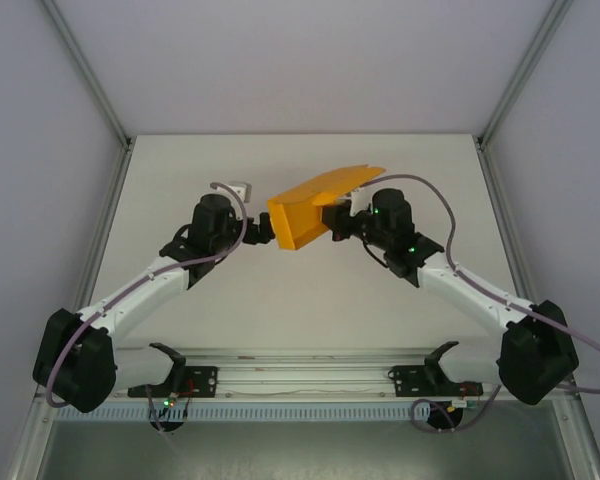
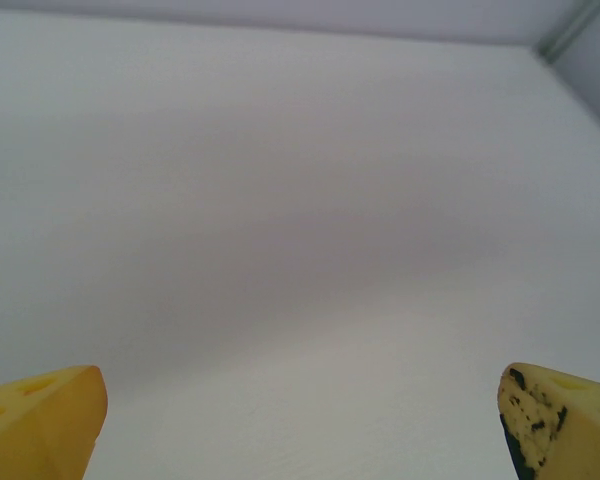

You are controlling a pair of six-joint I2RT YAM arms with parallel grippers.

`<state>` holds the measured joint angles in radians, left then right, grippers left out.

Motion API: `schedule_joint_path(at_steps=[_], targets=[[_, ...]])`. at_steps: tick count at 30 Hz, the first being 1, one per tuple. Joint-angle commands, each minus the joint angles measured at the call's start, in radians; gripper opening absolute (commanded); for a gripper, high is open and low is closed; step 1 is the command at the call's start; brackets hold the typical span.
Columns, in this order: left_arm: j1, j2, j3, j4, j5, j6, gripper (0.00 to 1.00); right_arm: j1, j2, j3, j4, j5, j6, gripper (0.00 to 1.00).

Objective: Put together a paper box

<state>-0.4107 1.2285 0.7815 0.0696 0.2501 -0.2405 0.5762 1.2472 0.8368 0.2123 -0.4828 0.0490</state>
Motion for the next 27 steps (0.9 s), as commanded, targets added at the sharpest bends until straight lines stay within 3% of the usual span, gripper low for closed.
schedule_joint_path(at_steps=[1,11,17,20,27], targets=[[-0.008,-0.012,-0.002,0.188,0.183,0.051,1.00,0.016,0.004,0.011,0.047,-0.088,-0.059,0.00],[-0.072,0.047,0.090,0.163,0.240,0.175,1.00,0.056,0.049,0.063,0.005,-0.086,-0.102,0.00],[-0.125,0.071,0.151,0.154,0.280,0.256,1.00,0.100,0.123,0.116,-0.073,0.058,-0.109,0.00],[-0.137,0.081,0.179,0.164,0.312,0.275,1.00,0.126,0.165,0.165,-0.149,0.180,-0.090,0.00],[-0.159,0.107,0.243,0.131,0.332,0.343,1.00,0.215,0.288,0.282,-0.293,0.657,-0.016,0.00]])
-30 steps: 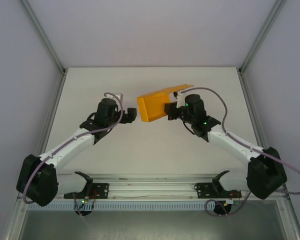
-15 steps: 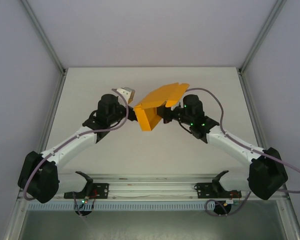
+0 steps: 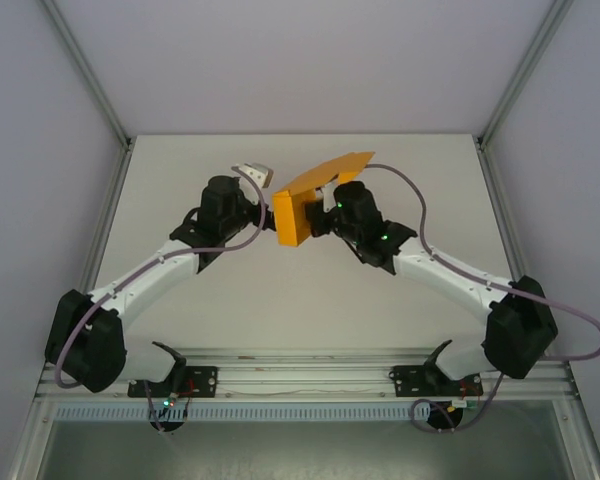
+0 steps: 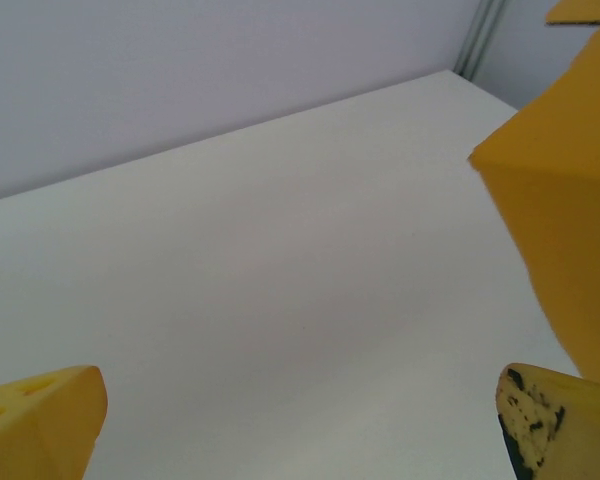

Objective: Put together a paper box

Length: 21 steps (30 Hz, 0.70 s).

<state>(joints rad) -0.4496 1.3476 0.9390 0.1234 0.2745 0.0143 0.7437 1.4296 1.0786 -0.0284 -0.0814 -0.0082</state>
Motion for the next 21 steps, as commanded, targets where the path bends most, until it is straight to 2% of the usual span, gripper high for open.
schedule_joint_path(at_steps=[1,7,10,13,17,21], targets=[[-0.123,-0.009,0.087,0.074,0.306,0.098,1.00,0.054,0.117,0.039,-0.031,0.297,0.040,0.00],[-0.124,-0.011,0.084,0.078,0.287,0.105,1.00,0.059,0.149,0.055,-0.016,0.356,-0.004,0.04],[-0.124,-0.017,0.074,0.090,0.283,0.104,1.00,0.059,0.168,0.074,-0.064,0.353,-0.024,0.17],[-0.125,-0.025,0.059,0.088,0.258,0.104,1.00,0.057,0.135,0.048,-0.045,0.288,-0.030,0.17],[-0.124,-0.036,0.036,0.101,0.246,0.095,1.00,0.032,0.051,-0.019,0.061,0.137,-0.011,0.22],[-0.124,-0.042,0.026,0.096,0.220,0.088,1.00,0.000,0.002,-0.031,0.087,0.003,0.023,0.13]])
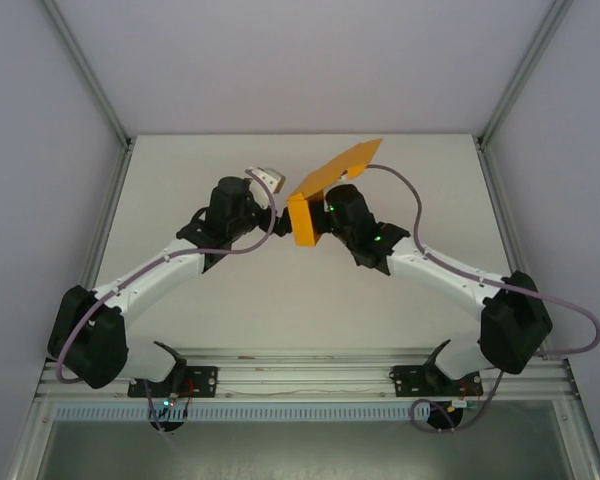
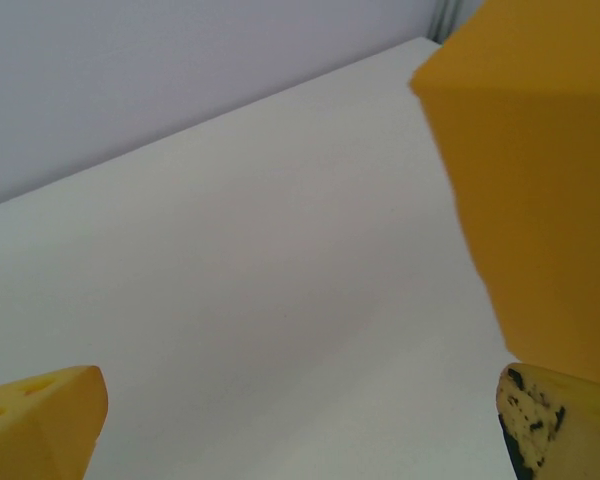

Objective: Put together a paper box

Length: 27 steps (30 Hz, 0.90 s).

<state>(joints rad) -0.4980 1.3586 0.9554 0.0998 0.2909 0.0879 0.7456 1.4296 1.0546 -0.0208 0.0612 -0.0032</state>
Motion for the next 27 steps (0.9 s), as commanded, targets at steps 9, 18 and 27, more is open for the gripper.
schedule_joint_path(at_steps=[9,18,27], targets=[[-0.074,-0.117,-0.073,0.112,-0.001,-0.015,1.00,-0.031,-0.076,-0.025,0.013,-0.115,0.056,0.09],[-0.064,-0.212,-0.173,-0.057,-0.475,-0.102,1.00,-0.043,-0.082,-0.016,-0.223,0.131,0.114,0.08],[-0.037,-0.371,-0.287,-0.177,-0.613,-0.217,1.00,-0.044,-0.116,-0.147,-0.203,0.062,0.198,0.08]])
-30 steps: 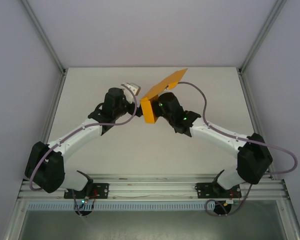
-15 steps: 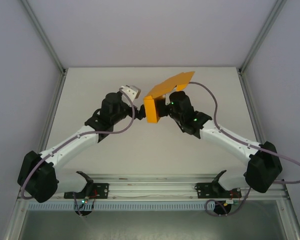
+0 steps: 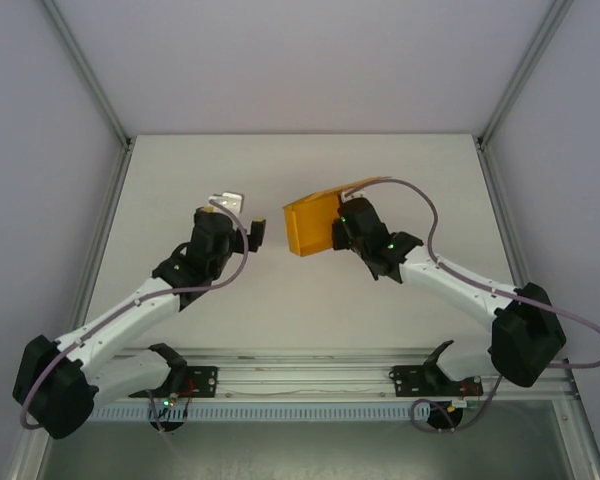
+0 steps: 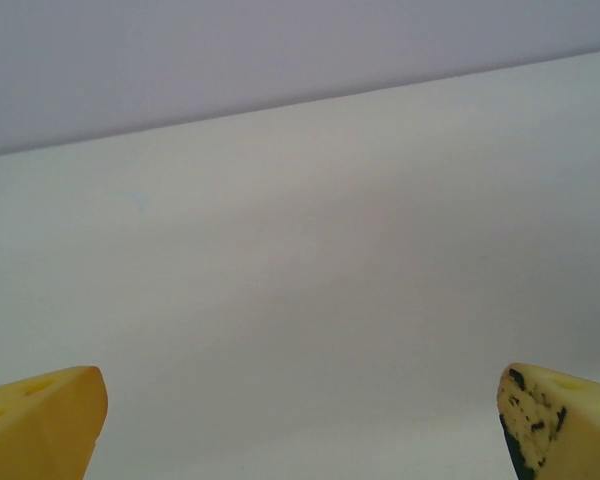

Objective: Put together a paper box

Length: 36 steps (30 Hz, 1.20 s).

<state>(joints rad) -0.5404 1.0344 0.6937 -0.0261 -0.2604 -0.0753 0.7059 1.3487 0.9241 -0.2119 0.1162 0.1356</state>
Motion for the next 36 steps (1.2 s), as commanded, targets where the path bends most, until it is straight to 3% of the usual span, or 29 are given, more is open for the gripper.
schedule_joint_path(at_steps=[1,5,13,20,27,31,36], targets=[[0.005,-0.067,-0.038,-0.047,-0.060,-0.057,1.00,-0.003,-0.037,-0.035,-0.004,-0.003,0.068,0.08],[0.007,-0.126,-0.075,-0.024,-0.032,-0.054,1.00,-0.005,-0.045,-0.107,0.056,-0.069,0.073,0.07],[0.008,-0.101,-0.073,-0.030,-0.004,-0.072,1.00,-0.005,0.130,-0.009,-0.263,-0.019,0.200,0.07],[0.009,-0.065,-0.074,0.006,0.019,-0.067,1.00,-0.003,0.266,0.042,-0.332,-0.017,0.247,0.08],[0.011,-0.030,-0.082,0.038,0.035,-0.068,1.00,-0.003,0.312,0.104,-0.394,0.035,0.231,0.20],[0.013,-0.007,-0.076,0.044,0.043,-0.065,1.00,-0.003,0.299,0.114,-0.387,0.020,0.223,0.36],[0.014,0.011,-0.070,0.050,0.049,-0.063,1.00,-0.005,0.291,0.117,-0.384,0.043,0.226,0.42]])
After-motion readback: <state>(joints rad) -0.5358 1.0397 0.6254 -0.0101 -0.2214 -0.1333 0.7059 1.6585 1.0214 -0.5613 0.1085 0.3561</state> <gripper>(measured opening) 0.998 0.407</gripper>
